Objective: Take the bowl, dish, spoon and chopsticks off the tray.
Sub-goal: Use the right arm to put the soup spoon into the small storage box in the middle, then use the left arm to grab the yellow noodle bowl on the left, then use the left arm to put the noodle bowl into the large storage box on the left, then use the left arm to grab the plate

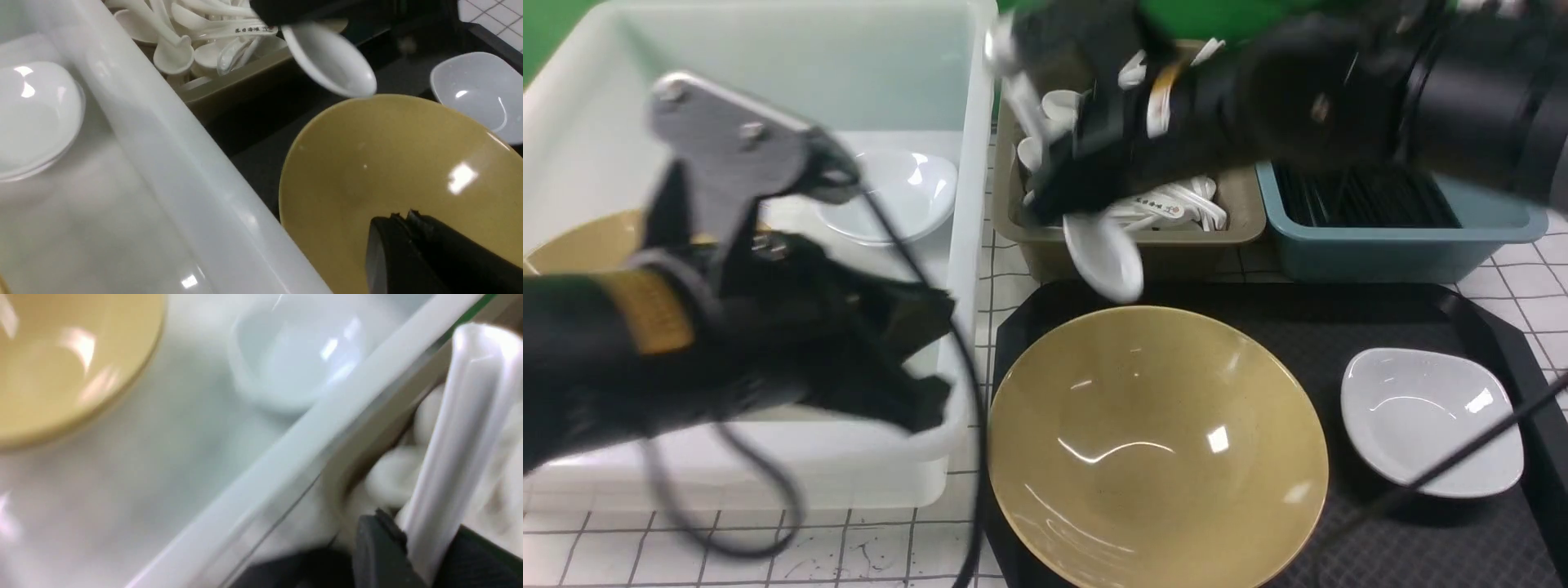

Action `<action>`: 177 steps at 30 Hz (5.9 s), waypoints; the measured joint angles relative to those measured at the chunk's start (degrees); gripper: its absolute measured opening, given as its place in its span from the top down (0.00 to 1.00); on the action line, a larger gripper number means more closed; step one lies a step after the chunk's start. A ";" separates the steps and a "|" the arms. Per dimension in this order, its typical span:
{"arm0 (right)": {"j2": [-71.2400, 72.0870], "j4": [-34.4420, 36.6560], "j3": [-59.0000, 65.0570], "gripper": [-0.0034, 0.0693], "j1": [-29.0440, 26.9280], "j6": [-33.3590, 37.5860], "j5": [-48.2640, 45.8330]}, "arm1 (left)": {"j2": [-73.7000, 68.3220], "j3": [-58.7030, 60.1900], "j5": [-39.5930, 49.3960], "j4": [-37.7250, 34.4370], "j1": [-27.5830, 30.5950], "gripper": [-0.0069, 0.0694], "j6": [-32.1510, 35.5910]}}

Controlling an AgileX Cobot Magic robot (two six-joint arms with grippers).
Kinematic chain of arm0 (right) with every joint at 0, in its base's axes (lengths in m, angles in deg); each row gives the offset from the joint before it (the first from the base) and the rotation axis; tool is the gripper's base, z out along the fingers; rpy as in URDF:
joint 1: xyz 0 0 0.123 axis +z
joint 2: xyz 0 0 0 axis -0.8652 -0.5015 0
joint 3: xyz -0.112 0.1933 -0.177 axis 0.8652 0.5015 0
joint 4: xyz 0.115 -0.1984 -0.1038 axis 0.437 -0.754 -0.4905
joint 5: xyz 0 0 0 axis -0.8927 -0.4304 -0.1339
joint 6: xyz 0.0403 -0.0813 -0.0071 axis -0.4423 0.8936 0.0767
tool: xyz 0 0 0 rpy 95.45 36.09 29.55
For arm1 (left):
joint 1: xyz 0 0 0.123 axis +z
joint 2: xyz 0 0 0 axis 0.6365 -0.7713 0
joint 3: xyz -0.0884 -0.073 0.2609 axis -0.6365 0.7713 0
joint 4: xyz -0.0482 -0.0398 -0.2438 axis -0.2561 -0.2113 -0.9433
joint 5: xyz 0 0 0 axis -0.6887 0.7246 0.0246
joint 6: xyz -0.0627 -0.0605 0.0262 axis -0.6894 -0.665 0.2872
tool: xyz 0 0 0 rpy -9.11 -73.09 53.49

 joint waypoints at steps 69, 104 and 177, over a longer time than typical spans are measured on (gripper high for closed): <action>37.89 0.05 29.57 0.90 -13.47 5.98 -24.13 | -63.37 -58.71 44.92 4.16 -0.91 0.39 20.43; 19.67 6.66 -7.41 0.89 11.63 15.30 -27.79 | -14.26 -33.60 45.45 -14.43 60.27 0.90 11.86; 55.15 -9.81 34.33 0.89 -16.15 -5.41 -43.81 | -82.52 -84.98 30.91 -14.41 -12.82 0.26 4.23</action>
